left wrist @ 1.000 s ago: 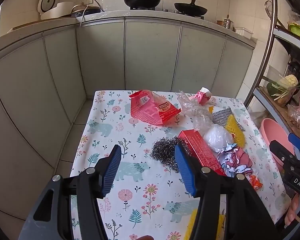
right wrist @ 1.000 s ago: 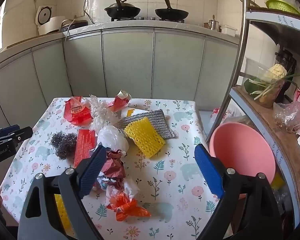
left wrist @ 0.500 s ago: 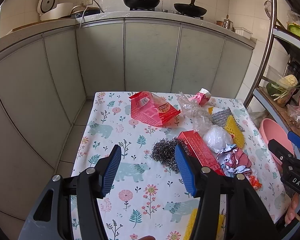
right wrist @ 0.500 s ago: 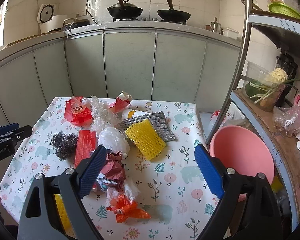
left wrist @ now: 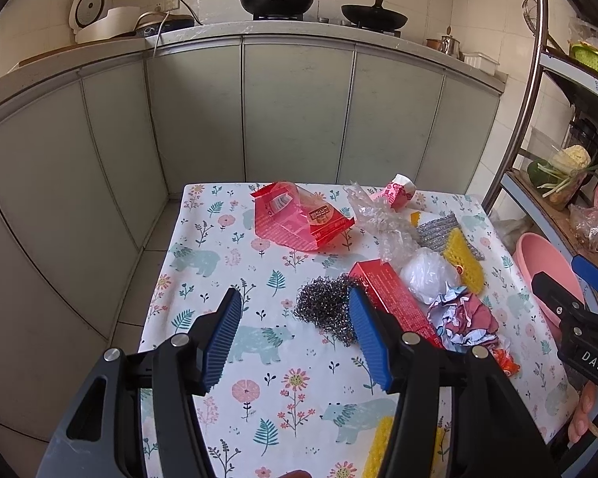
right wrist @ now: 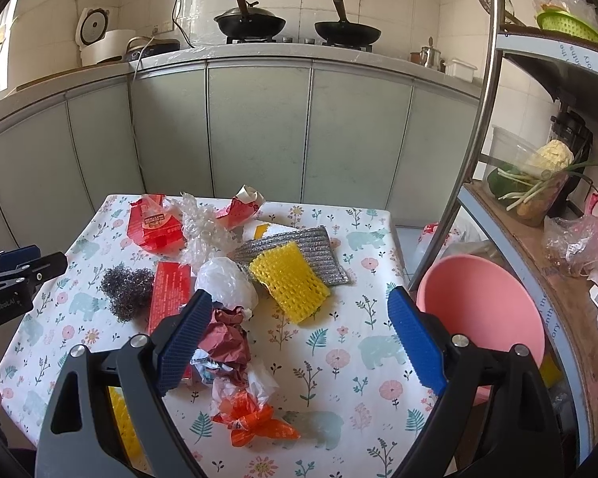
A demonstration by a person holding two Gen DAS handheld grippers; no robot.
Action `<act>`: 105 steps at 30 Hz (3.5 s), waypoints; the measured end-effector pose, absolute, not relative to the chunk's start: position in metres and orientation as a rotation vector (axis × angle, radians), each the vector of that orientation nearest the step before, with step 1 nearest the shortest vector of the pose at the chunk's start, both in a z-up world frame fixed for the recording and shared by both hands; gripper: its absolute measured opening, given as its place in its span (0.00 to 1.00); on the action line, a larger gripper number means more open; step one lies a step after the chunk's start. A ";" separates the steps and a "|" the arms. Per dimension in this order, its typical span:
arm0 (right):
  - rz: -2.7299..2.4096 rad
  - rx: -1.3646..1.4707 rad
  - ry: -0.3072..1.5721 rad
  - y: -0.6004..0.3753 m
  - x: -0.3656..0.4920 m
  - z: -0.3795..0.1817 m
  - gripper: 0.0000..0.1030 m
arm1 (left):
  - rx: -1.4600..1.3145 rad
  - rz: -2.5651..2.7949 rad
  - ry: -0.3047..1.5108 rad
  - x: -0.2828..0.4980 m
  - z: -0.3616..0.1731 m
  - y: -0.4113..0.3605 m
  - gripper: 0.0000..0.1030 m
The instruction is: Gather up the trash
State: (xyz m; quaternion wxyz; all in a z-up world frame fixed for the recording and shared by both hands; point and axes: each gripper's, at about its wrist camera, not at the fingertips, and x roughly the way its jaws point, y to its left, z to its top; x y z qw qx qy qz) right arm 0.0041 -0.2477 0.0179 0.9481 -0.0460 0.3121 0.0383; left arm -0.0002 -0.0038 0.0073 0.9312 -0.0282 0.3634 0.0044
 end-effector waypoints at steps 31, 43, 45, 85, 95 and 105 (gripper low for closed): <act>0.074 -0.090 0.628 -0.249 0.001 0.016 0.88 | -0.048 0.004 0.757 0.000 0.002 -0.006 0.56; 0.074 -0.090 0.627 -0.249 0.002 0.015 0.88 | -0.041 0.000 0.760 0.000 0.000 -0.009 0.57; 0.073 -0.089 0.629 -0.250 0.001 0.015 0.88 | -0.042 -0.001 0.762 0.000 0.000 -0.009 0.57; 0.083 -0.072 0.646 -0.258 -0.002 0.010 0.88 | -0.043 -0.051 0.792 0.001 -0.011 -0.007 0.60; 0.179 -0.036 0.731 -0.266 -0.009 -0.008 0.77 | -0.099 -0.151 0.861 0.008 -0.028 -0.001 0.60; 0.308 0.002 0.775 -0.258 -0.010 -0.017 0.68 | -0.036 -0.237 0.892 0.032 -0.041 -0.034 0.39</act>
